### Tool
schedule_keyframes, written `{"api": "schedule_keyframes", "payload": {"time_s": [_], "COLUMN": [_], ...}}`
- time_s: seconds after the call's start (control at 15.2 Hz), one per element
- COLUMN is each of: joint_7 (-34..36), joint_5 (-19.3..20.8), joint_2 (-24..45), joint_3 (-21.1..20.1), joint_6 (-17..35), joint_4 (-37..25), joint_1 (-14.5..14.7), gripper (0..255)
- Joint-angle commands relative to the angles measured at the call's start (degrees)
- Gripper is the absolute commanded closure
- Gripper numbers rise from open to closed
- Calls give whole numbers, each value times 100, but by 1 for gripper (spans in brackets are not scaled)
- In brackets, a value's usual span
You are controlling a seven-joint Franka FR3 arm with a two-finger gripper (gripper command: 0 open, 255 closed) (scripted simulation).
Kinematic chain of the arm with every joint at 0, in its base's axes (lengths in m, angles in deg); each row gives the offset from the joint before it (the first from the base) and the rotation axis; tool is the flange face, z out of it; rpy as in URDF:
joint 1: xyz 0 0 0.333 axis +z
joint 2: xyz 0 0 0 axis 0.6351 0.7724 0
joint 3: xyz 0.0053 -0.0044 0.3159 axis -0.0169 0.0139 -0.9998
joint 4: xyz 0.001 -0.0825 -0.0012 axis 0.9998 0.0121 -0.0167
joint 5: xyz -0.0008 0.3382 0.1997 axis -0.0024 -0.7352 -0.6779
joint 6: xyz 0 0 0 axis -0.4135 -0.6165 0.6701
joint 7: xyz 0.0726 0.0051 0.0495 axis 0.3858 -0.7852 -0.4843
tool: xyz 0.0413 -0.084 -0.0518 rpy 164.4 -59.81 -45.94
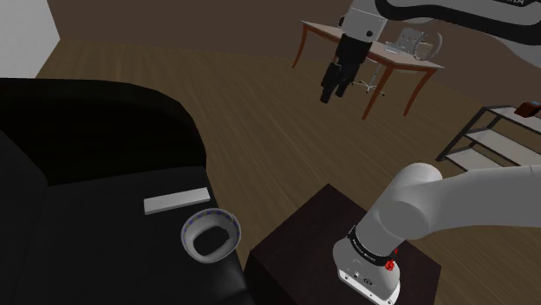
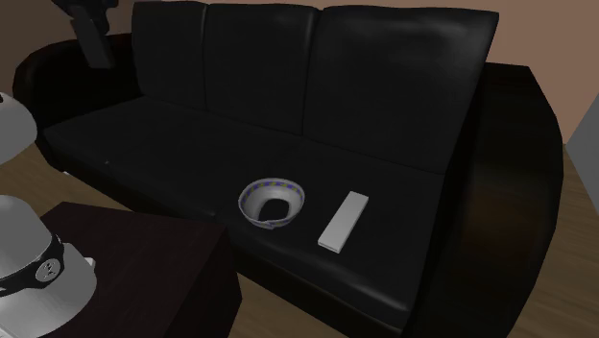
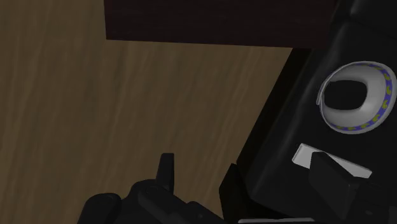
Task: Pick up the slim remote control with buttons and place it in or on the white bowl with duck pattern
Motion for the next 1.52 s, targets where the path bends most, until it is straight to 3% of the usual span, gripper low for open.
{"api": "schedule_keyframes", "payload": {"time_s": [0.0,0.73,1.45], "joint_7": [0,-691,-1396], "joint_5": [0,-197,-394], "joint_2": [0,1575,3539], "joint_3": [0,-133,-402], "joint_6": [0,1903,3474], "joint_4": [0,354,-17], "joint_1": [0,624,1173], "gripper": [0,0,0]}}
